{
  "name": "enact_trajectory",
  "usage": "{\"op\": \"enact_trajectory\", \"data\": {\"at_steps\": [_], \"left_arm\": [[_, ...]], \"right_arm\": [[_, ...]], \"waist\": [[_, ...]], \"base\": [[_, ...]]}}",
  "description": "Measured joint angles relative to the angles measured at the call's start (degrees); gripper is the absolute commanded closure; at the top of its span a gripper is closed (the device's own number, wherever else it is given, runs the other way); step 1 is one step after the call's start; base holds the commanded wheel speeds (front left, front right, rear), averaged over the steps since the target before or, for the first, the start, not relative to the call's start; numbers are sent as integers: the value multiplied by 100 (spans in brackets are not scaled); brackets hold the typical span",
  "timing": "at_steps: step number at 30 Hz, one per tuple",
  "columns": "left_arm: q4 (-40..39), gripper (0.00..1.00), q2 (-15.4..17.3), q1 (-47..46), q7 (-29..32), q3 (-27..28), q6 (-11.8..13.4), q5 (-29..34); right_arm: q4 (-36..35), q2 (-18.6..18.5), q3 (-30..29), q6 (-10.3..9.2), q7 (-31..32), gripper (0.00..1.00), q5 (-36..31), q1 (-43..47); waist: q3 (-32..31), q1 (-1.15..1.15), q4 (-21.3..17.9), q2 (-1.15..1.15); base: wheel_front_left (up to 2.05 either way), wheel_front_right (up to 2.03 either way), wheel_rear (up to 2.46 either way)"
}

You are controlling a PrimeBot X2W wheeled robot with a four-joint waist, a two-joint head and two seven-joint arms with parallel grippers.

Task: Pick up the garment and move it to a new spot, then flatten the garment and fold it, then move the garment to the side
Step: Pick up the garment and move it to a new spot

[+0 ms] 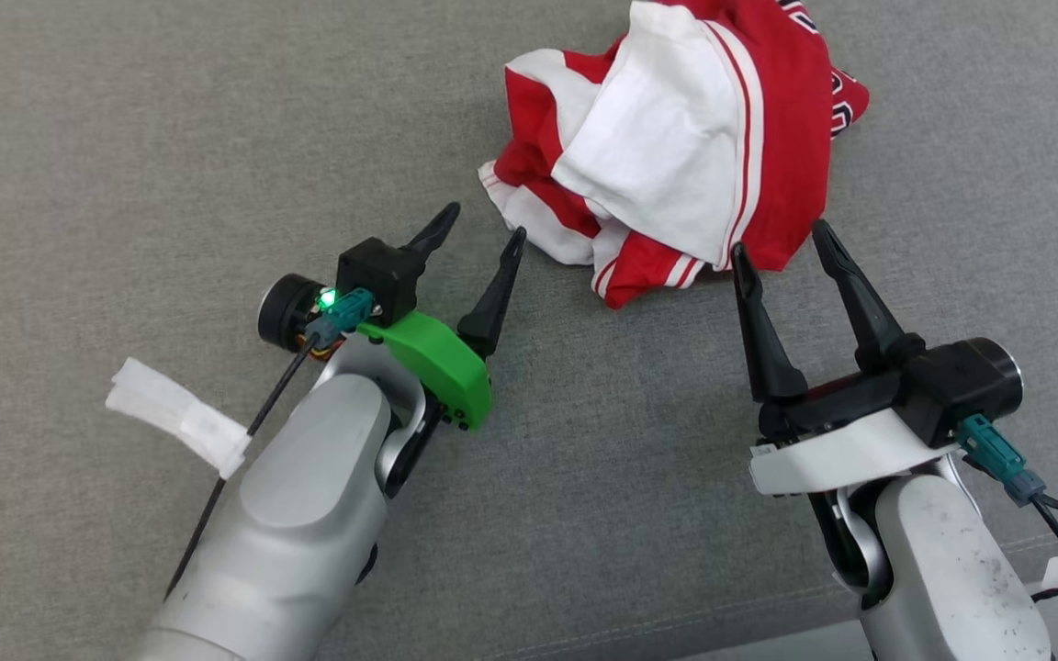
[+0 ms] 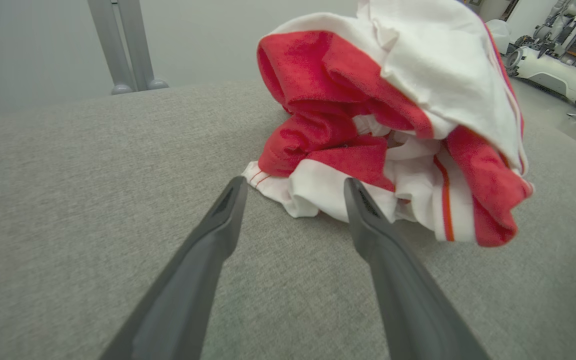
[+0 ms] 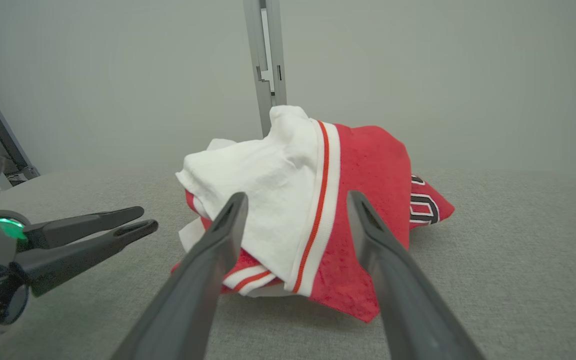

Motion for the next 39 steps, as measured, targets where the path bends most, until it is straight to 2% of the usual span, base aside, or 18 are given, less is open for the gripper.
{"op": "enact_trajectory", "data": {"at_steps": [11, 12, 13, 19, 25, 30, 33, 39], "left_arm": [[544, 0, 24, -628, 0, -489, -4, -367], [510, 46, 45, -644, 0, -526, -3, -367], [437, 100, 73, -666, 0, -557, -4, -378], [-386, 100, 299, -595, 1, -441, -5, -350], [-1752, 100, 439, -102, 0, 255, -7, 30], [-2673, 100, 625, 158, 0, 786, -7, 314], [-3038, 100, 801, 283, 0, 1072, -7, 402], [-3334, 100, 1430, 424, 0, 1807, 3, 547]], "right_arm": [[-125, 3, -1, 0, 0, 0, 66, -143], [-133, 3, -2, 1, 0, 0, 74, -152], [-137, 4, -2, 0, 0, 0, 76, -156], [-96, 4, -58, 0, 0, 0, 97, -146], [-15, 5, -35, 0, 0, 0, 97, -13], [25, 9, 101, 0, 0, 0, 125, 71], [47, 9, 156, 1, 0, 0, 153, 175], [52, 9, 154, 1, 0, 0, 166, 371]], "waist": [[572, 1, -361, 0], [598, 0, -376, 0], [626, 0, -391, 0], [580, 1, -368, 0], [330, 1, -170, 0], [31, 0, 164, 0], [-144, 0, 384, 0], [-459, 0, 823, 0]], "base": [[0, 0, 0], [0, 0, 0], [0, 0, 0], [0, 0, 0], [0, 0, 0], [0, 0, 0], [0, 0, 0], [0, 0, 0]]}}
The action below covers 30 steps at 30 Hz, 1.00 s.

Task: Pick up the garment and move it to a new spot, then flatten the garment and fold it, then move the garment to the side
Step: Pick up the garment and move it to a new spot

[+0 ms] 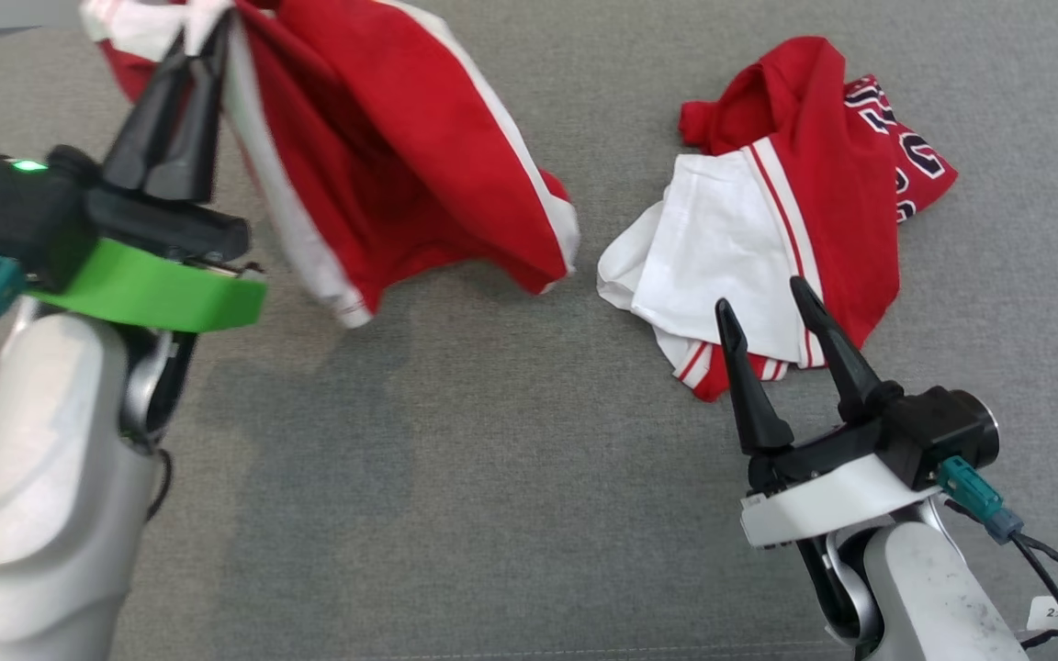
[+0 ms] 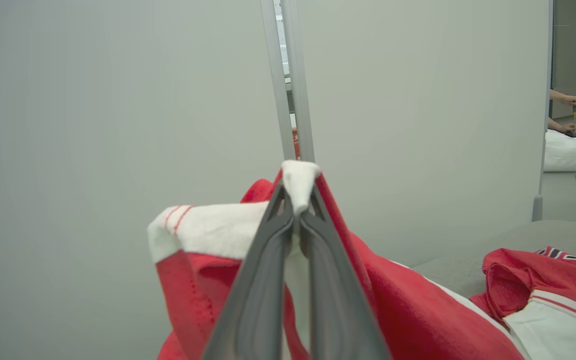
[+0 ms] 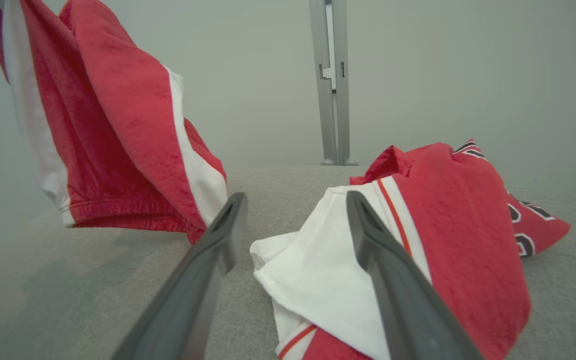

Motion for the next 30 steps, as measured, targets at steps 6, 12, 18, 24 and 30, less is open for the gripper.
{"op": "enact_trajectory", "data": {"at_steps": [6, 12, 18, 24, 30], "left_arm": [[89, 100, 870, 66, 1, 757, 82, 8], [281, 100, 1475, 160, 18, 1355, 277, -43], [482, 100, 1523, 403, 8, 2074, 379, -398], [1259, 100, 1103, 938, 1, 2064, 165, -623], [2295, 100, 757, 978, 0, 2046, 45, -894]], "right_arm": [[58, 1, 8, 0, 0, 0, -14, 246], [100, 1, 44, 0, 0, 0, -92, 334], [143, 1, 80, -1, 0, 0, -179, 405], [163, -68, 167, 0, 0, 0, -220, 428], [166, -152, 245, 0, 0, 0, -229, 304]], "waist": [[-361, 0, 396, 0], [-571, 0, 740, 0], [-674, 0, 959, 0], [-590, 0, 1008, 0], [-449, 0, 903, 0]], "base": [[0, 0, 0], [0, 0, 0], [0, 0, 0], [0, 0, 0], [0, 0, 0]]}}
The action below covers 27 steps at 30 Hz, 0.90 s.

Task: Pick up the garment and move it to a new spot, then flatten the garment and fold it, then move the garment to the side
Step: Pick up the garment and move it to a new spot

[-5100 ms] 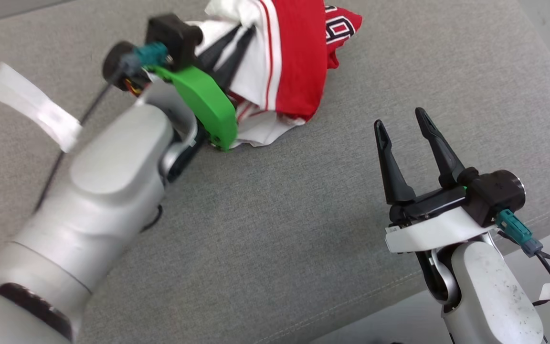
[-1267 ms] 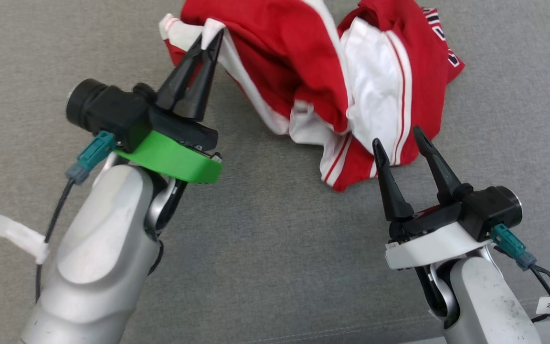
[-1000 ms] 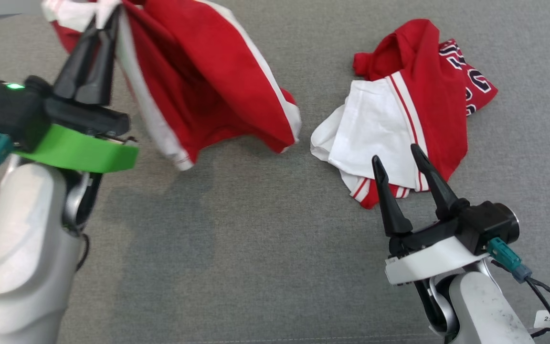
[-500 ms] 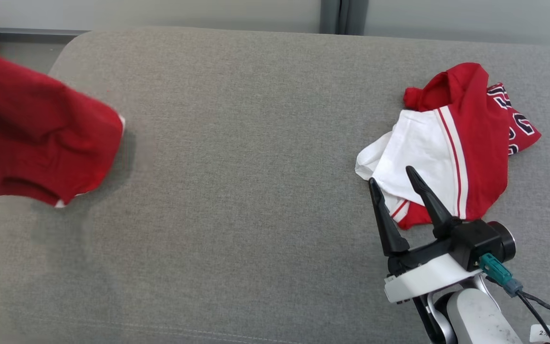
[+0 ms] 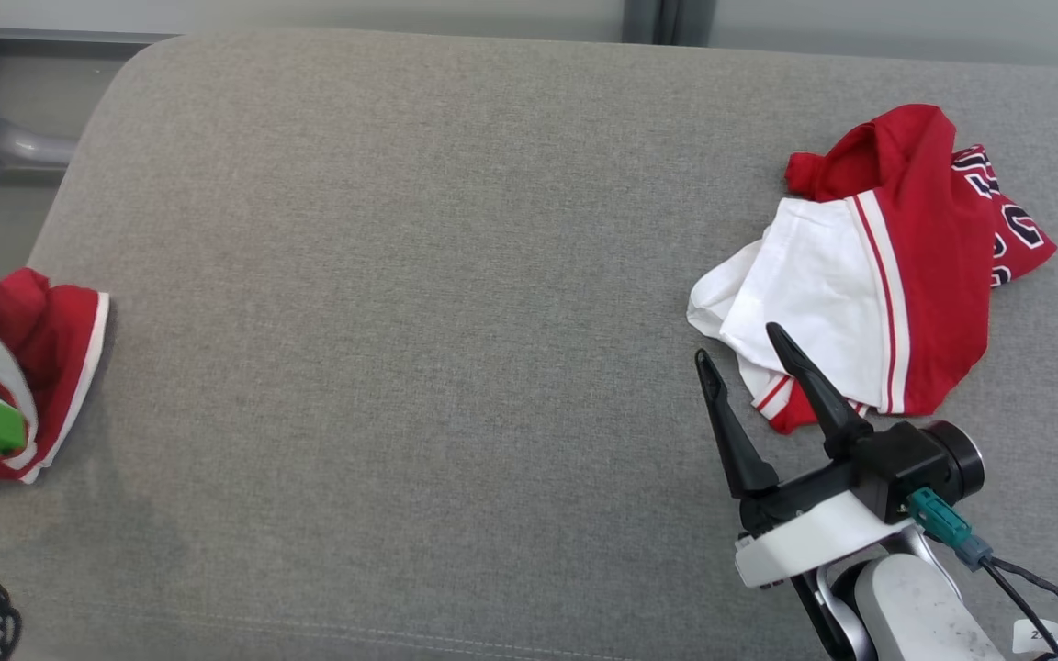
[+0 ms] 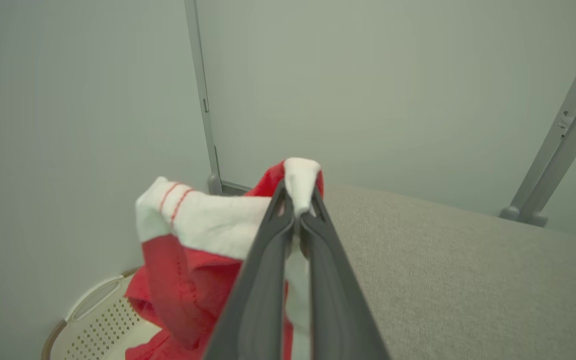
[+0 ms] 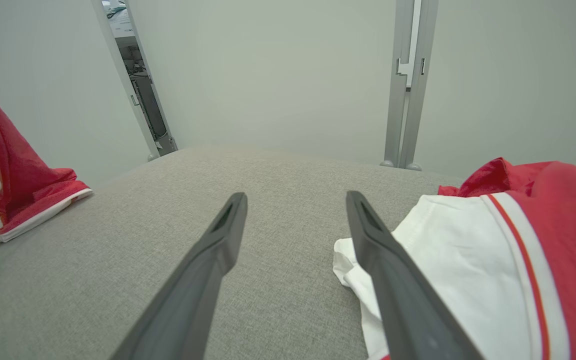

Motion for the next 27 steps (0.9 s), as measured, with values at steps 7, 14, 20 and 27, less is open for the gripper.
{"op": "enact_trajectory", "data": {"at_steps": [7, 14, 20, 27], "left_arm": [[985, 0, -268, 6, 204, -631, -47, -647], [-593, 0, -382, 209, 0, -468, 53, 222], [-2192, 0, -1291, 1343, 0, -197, 268, 1334], [-3364, 0, -2060, 2571, 0, -37, 442, 2009]], "right_arm": [[62, 7, 19, 0, 0, 0, 14, -74], [90, 78, -90, -1, 0, 0, 55, -52], [129, 135, -41, 0, 0, 0, 110, -52], [122, 145, -112, 0, 0, 0, 280, -49]], "waist": [[81, 0, -247, 0], [-17, 0, -475, 0], [-249, 0, -714, 0], [-518, 0, -1135, 0]], "base": [[0, 0, 0], [0, 0, 0], [0, 0, 0], [0, 0, 0]]}}
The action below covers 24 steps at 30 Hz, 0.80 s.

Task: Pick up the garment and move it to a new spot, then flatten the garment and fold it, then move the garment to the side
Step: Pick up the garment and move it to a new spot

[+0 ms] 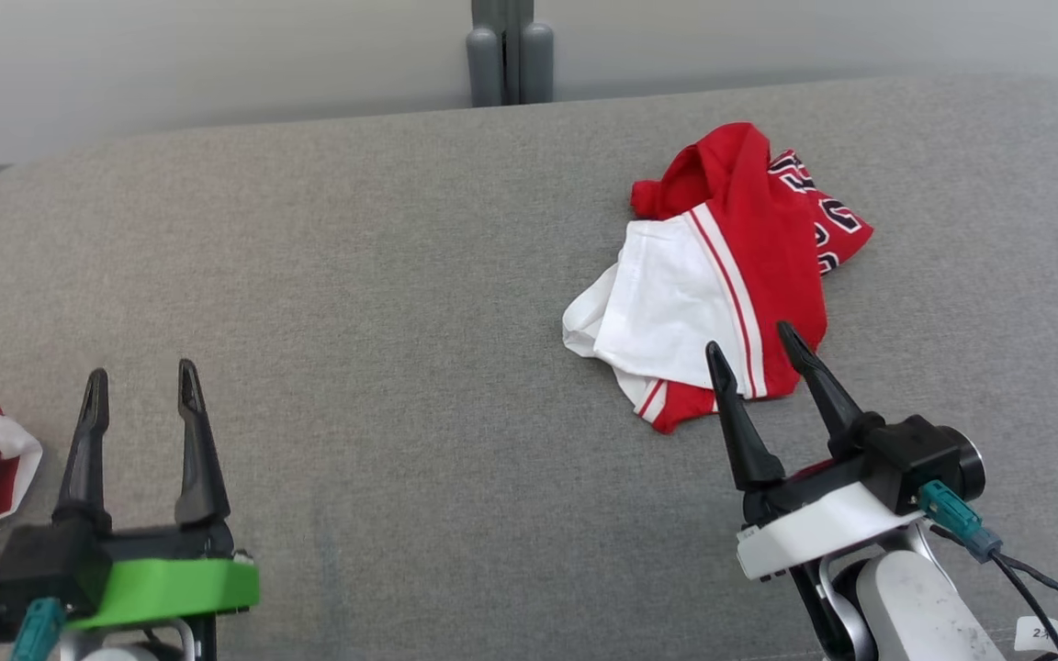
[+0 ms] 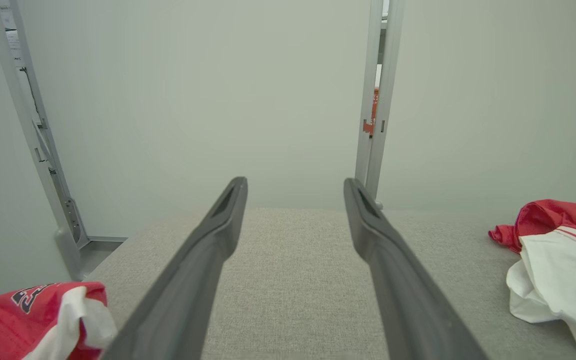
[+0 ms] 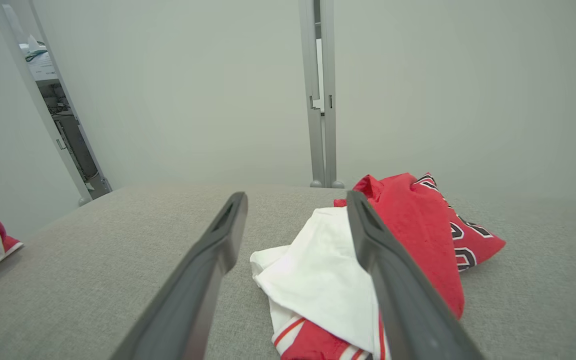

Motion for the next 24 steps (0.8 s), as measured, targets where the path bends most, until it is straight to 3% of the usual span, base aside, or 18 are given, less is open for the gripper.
{"op": "enact_trajectory", "data": {"at_steps": [10, 18, 24], "left_arm": [[-411, 0, -105, 1213, 0, -464, 453, -56], [-335, 0, -105, 1291, -1, -676, 521, -3], [-311, 0, -107, 1290, -1, -743, 565, 25]], "right_arm": [[140, 1, -135, -1, 0, 0, 64, 320], [211, -144, 98, 0, 0, 0, -179, 459], [100, -170, -65, 0, 0, 0, -187, 576]], "waist": [[-456, 0, -476, 0], [-596, 0, -484, 0], [-594, 0, -401, 0]], "base": [[0, 0, 0], [0, 0, 0], [0, 0, 0]]}}
